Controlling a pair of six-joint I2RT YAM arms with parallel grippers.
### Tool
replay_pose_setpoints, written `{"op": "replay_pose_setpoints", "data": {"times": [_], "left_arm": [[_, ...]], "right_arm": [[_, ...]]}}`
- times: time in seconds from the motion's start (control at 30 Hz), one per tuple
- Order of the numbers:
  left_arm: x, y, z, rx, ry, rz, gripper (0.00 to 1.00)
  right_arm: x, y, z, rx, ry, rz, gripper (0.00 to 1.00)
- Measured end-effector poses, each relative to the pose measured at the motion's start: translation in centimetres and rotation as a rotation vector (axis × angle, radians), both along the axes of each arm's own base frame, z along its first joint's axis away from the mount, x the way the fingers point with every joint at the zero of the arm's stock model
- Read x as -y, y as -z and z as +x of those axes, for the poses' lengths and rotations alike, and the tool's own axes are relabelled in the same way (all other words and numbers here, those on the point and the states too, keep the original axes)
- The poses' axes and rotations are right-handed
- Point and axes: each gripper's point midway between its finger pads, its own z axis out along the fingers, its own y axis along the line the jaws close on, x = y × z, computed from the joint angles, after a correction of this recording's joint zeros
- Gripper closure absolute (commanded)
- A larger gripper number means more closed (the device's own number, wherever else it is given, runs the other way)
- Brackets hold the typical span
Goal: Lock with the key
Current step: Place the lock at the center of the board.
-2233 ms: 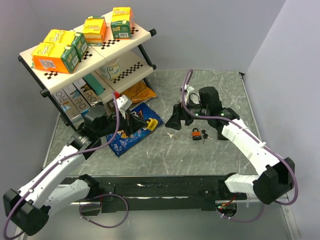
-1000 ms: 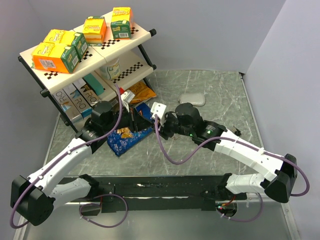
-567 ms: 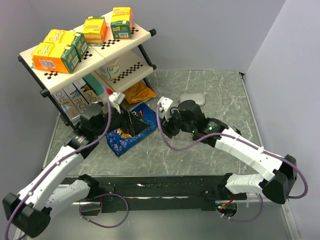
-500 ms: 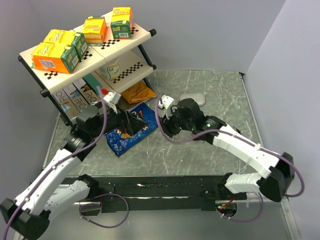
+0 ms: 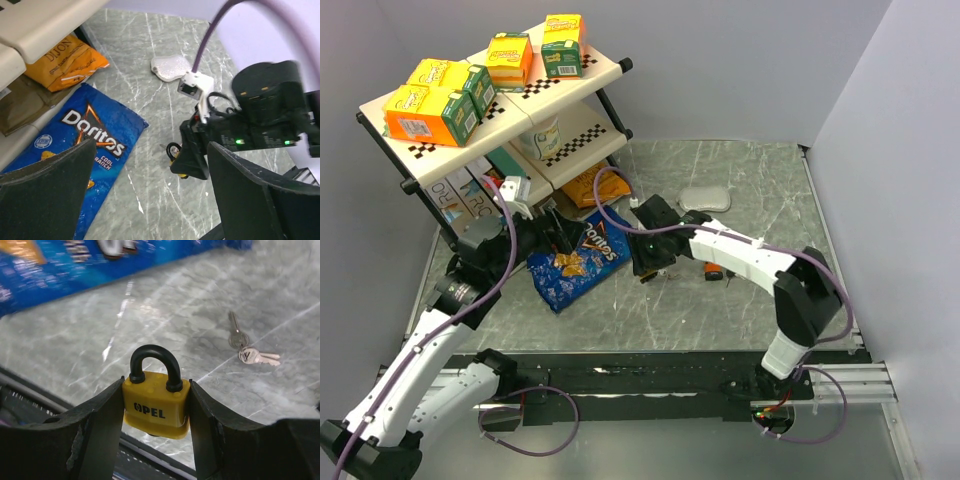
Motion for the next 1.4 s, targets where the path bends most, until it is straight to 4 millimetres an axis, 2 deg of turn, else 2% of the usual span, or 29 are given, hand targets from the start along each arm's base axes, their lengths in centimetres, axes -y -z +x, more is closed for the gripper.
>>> {"op": "replay_pose_setpoints", "data": {"times": [0.3, 0.47, 0.73, 0.83, 1.07, 1.1, 1.17, 1.2, 1.23, 1.4], "left_arm": [[-0.7, 0.0, 0.5, -0.001, -0.038, 0.002, 0.04], [-0.7, -0.2, 0.5, 0.006, -0.035, -0.004, 0.04], [-0.7, -0.2, 0.5, 0.007, -0.034, -0.005, 0.04], [-0.7, -0.2, 0.5, 0.007, -0.036, -0.005, 0.04], [-0.8, 0.1, 0.5, 0.003, -0.036, -0.002, 0.04], [-0.8, 0.2, 0.5, 0.001, -0.036, -0.001, 0.04], [-0.7, 0.4, 0.4, -0.002, -0.031, 0.001, 0.04], [-0.7, 0.5, 0.3, -0.004, -0.026, 0.002, 0.04], [-0.6, 0.5, 0.3, -0.005, -0.021, 0.001, 0.04], [-0.4, 0.7, 0.1, -0.011, -0.008, 0.003, 0.04]], "right_arm": [[0.1, 4.7, -0.3, -0.13, 0.14, -0.077, 1.0], [0.0, 6.6, -0.4, -0.172, 0.178, -0.101, 1.0], [-0.4, 7.7, 0.3, -0.191, 0.229, -0.107, 1.0], [-0.4, 8.3, 0.8, -0.201, 0.248, -0.112, 0.91], [-0.2, 8.7, 1.8, -0.235, 0.289, -0.105, 0.85], [-0.3, 8.7, 1.9, -0.239, 0.293, -0.104, 0.84], [-0.3, 8.7, 2.0, -0.251, 0.299, -0.099, 0.71], [-0.2, 8.7, 2.0, -0.254, 0.302, -0.097, 0.64], [-0.2, 8.7, 2.0, -0.257, 0.306, -0.095, 0.5], [-0.2, 8.7, 2.0, -0.263, 0.323, -0.091, 0.35]]}}
